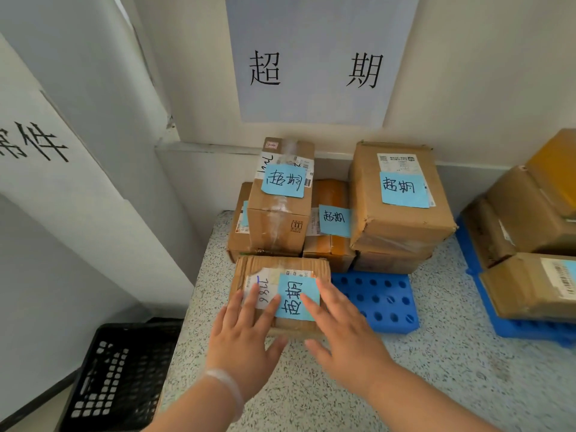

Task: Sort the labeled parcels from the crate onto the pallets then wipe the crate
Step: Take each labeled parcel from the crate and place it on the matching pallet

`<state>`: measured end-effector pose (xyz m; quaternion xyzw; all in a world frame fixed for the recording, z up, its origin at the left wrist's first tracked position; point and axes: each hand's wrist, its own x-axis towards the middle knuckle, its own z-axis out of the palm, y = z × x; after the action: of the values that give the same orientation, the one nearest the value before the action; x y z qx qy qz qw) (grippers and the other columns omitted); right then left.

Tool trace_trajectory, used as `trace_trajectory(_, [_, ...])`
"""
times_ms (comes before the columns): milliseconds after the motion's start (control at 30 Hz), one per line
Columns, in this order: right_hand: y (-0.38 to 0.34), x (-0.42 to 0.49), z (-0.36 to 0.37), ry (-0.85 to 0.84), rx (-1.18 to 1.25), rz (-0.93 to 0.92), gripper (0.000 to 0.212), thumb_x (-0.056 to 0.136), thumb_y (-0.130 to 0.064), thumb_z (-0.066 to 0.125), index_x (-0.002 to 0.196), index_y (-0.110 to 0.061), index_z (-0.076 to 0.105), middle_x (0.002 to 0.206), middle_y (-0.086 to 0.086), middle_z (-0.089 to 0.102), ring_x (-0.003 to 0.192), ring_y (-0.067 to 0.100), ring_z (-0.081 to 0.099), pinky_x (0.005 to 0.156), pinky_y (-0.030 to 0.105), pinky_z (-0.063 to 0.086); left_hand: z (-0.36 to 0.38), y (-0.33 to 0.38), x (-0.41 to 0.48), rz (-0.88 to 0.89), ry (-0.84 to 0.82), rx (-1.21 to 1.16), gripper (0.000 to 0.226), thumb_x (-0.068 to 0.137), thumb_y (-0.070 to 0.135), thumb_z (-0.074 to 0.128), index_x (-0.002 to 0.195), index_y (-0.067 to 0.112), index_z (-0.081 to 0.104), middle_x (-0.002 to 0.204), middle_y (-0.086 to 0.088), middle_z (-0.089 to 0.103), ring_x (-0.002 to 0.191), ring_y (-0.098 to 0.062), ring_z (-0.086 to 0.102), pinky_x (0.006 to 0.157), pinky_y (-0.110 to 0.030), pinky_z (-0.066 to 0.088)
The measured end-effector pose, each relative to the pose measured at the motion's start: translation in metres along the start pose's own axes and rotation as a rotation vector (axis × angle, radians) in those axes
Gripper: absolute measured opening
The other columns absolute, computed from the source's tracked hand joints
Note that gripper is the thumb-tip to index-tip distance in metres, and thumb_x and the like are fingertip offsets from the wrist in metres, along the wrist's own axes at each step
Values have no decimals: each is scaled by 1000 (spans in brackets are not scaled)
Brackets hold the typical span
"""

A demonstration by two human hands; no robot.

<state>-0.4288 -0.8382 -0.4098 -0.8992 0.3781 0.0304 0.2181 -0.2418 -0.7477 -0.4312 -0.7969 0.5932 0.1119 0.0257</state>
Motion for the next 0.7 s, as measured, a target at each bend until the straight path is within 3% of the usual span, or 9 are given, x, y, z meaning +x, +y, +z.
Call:
trace_trajectory(100, [-3,4,6,-106,-104,-34,79,94,-61,32,143,-45,-28,145,-16,-48,133,6,-45,111,35,-18,1,-2,4,-12,-5,0,67,92,68,16,145,35,41,149,-6,44,133,-35,45,105,-46,23])
trace_trajectory(233, [5,16,4,-142,-155,-66,85,98,-48,42,145,-43,-30,142,-16,-52,130,5,-48,109,34,-22,3,-3,12,-16,-30,-7,70,86,69,31,146,34,36,150,-8,43,134,-35,45,109,-50,34])
trace_trajectory(300, [7,18,2,-151,-160,-72,86,98,-47,43,145,-43,-28,142,-17,-52,130,4,-48,105,32,-25,3,-2,13,-28,-24,-22,72,86,71,26,149,35,27,154,-7,37,138,-34,39,106,-52,35])
trace_trajectory(367, [6,16,2,-136,-151,-67,85,97,-49,43,146,-44,-26,144,-16,-50,130,4,-47,105,32,-26,1,1,15,-19,6,-8,77,83,75,9,153,41,5,162,-5,12,147,-32,18,114,-51,19])
trace_trajectory(433, [5,9,3,-81,-131,-52,82,97,-52,42,148,-45,-22,148,-17,-45,133,4,-44,112,34,-23,-2,2,15,5,22,1,82,72,77,-7,146,45,-22,159,1,-23,148,-27,-13,117,-47,-5])
trace_trajectory(467, [4,3,4,-49,-112,-41,81,96,-53,42,148,-46,-20,150,-17,-41,135,4,-42,115,35,-20,-6,5,13,-3,19,-7,83,68,76,-10,143,45,-28,156,2,-30,147,-26,-18,117,-46,-10])
trace_trajectory(533, [4,-11,4,10,-83,-20,80,96,-55,42,149,-46,-17,152,-18,-38,137,4,-38,117,36,-17,-11,11,8,-2,47,9,85,68,75,-8,145,43,-28,158,1,-27,149,-27,-14,117,-47,-10])
trace_trajectory(700, [18,-63,-4,85,-92,28,85,92,-60,45,148,-46,-17,152,-17,-38,136,3,-40,112,32,-23,-18,58,-14,92,79,11,82,82,75,24,153,38,5,161,-2,19,145,-28,26,115,-54,20])
